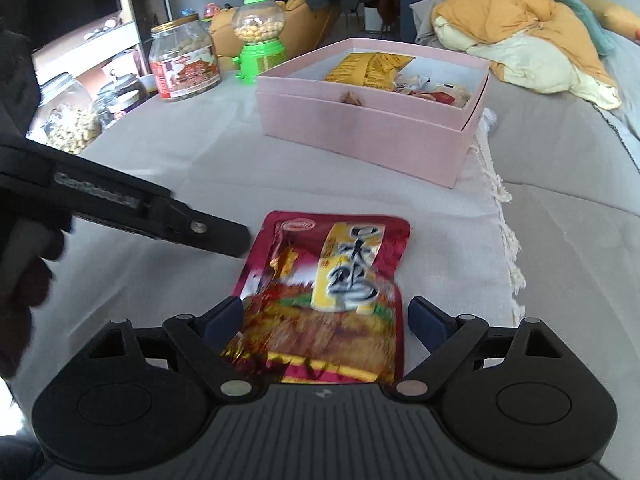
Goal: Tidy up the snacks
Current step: 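Carry both bags over the pink box and open both tools to drop them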
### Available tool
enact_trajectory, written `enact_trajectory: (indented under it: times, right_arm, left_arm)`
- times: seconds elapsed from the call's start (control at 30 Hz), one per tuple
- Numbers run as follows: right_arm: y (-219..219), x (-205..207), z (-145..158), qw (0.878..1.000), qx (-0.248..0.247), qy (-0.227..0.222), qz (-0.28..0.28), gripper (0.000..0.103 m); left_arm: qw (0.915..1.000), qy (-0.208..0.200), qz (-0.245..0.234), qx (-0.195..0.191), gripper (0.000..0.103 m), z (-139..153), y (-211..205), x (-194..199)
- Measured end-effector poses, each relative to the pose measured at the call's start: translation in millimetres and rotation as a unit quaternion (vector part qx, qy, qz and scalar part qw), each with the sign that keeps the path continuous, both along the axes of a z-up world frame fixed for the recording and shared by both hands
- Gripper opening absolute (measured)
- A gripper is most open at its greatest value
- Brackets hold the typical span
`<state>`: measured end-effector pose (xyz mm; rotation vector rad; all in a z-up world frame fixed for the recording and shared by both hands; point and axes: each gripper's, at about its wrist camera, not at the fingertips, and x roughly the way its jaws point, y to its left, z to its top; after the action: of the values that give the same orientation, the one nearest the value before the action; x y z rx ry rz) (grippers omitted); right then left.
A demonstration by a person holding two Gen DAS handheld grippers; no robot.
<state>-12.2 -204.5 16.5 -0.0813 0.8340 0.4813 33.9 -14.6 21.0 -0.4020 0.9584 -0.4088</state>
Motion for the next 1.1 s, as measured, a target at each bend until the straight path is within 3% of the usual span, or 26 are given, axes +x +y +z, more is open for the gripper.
enact_trajectory:
  times: [0.13, 0.3, 0.47, 0.63, 0.8, 0.9, 1.03, 1.1]
  right_arm:
    - [8, -6, 2, 1.0, 0.002, -0.007, 0.027, 0.083]
    - [10, 5, 4, 1.0, 0.023, -0.001, 0.019, 0.076]
    - [5, 18, 10, 0.998, 0.06, 0.014, 0.007, 0.061]
    - [9, 18, 21, 0.998, 0.066, -0.008, 0.006, 0.06]
    - [3, 17, 44, 0.996, 0.078, -0.044, 0.005, 0.06]
    - [4, 24, 74, 0.993, 0.069, -0.092, 0.003, 0.06]
    - [6, 59, 127, 0.986, 0.053, -0.155, -0.012, 0.062]
    - [7, 92, 141, 0.988, 0.046, -0.146, -0.015, 0.068]
  left_arm:
    - [0.9999, -0.003, -0.002, 0.017, 0.041, 3, -10, 2]
    - [0.9998, 0.001, 0.003, 0.021, 0.041, 7, -10, 2]
    - [0.9995, -0.01, 0.019, 0.025, 0.041, 15, -5, 3]
    - [0.9986, -0.039, 0.024, 0.026, 0.041, 32, -7, 2]
    - [0.9959, -0.085, 0.024, 0.019, 0.041, 68, -10, 7]
    - [0.989, -0.145, 0.023, 0.02, 0.042, 109, -14, 24]
    - [0.9758, -0.215, 0.017, 0.035, 0.044, 162, -27, 77]
    - [0.974, -0.218, 0.0, 0.061, 0.046, 162, -34, 119]
